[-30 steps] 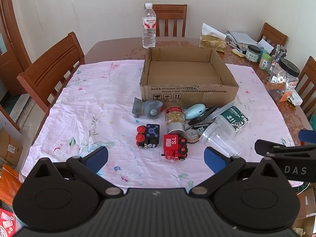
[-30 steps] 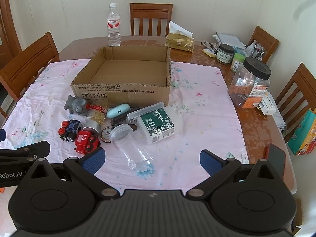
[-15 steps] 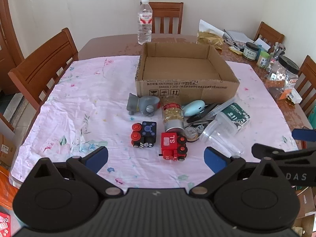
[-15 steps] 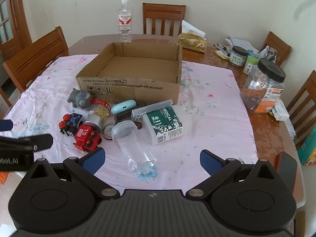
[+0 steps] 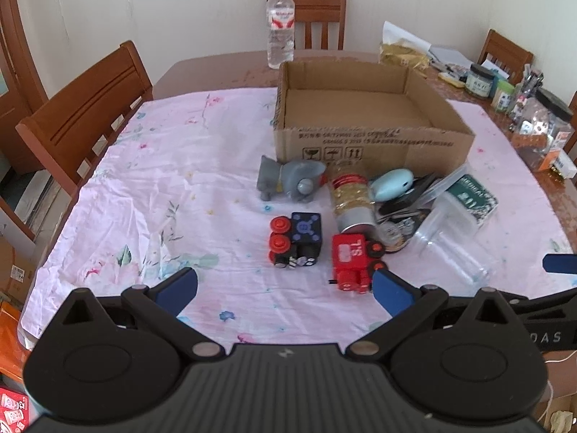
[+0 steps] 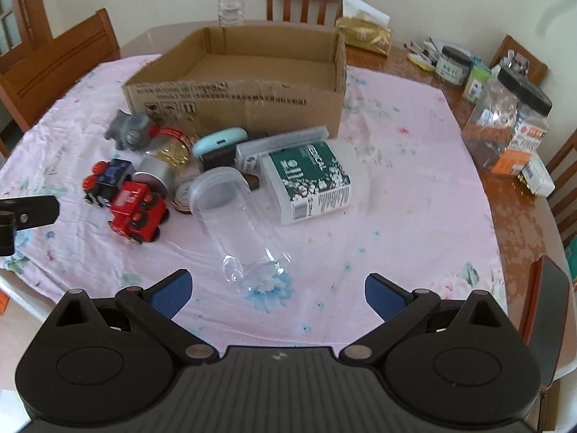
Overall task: Organize rigid objects
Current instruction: 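Move left gripper to the black cube toy and close on it while right gripper approaches the clear jar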
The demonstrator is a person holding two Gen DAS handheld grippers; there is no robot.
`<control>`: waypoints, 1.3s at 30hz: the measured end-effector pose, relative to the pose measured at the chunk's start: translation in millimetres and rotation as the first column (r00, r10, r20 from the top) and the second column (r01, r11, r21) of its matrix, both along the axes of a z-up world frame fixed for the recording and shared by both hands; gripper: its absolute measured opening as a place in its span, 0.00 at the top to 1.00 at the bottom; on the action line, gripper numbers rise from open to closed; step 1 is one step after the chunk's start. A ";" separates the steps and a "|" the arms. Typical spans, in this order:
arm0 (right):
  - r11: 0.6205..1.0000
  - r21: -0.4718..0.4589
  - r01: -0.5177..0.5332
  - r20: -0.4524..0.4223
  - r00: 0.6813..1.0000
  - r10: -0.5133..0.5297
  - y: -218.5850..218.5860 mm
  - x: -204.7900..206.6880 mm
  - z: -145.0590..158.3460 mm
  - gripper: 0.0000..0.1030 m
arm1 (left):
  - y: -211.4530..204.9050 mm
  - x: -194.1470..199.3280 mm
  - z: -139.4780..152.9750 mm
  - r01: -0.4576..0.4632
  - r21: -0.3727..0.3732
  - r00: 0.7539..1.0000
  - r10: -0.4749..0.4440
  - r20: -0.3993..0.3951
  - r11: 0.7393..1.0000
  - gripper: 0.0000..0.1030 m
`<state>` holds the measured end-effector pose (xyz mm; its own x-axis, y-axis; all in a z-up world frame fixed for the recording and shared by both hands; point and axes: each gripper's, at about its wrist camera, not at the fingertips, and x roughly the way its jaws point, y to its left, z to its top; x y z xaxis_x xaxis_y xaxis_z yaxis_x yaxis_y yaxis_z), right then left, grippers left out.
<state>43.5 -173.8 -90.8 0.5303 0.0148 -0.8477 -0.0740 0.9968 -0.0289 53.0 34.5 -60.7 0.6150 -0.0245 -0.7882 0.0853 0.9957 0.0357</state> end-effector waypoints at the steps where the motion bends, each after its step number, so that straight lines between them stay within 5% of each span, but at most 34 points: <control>1: 1.000 0.001 0.007 -0.008 1.000 -0.007 0.0 2.3 -2.8 0.00 | 1.7 3.1 -2.9 -0.002 0.002 1.000 0.002 -0.007 1.000 0.01; 24: 0.997 0.023 0.077 -0.105 0.992 -0.074 12.0 42.7 -36.0 0.00 | 7.0 81.5 -58.1 0.033 0.007 0.996 -0.032 -0.083 0.999 0.01; 39: 0.990 -0.039 0.133 -0.134 0.981 -0.137 -18.2 33.6 -38.1 0.00 | 34.7 80.2 -62.6 0.018 0.082 0.994 -0.008 -0.113 0.996 0.00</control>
<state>77.1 -192.0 -128.9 0.4054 -0.0751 -0.9111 0.0558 0.9968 -0.0573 133.2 69.2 -123.3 0.5225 0.0362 -0.8518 0.1064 0.9885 0.1073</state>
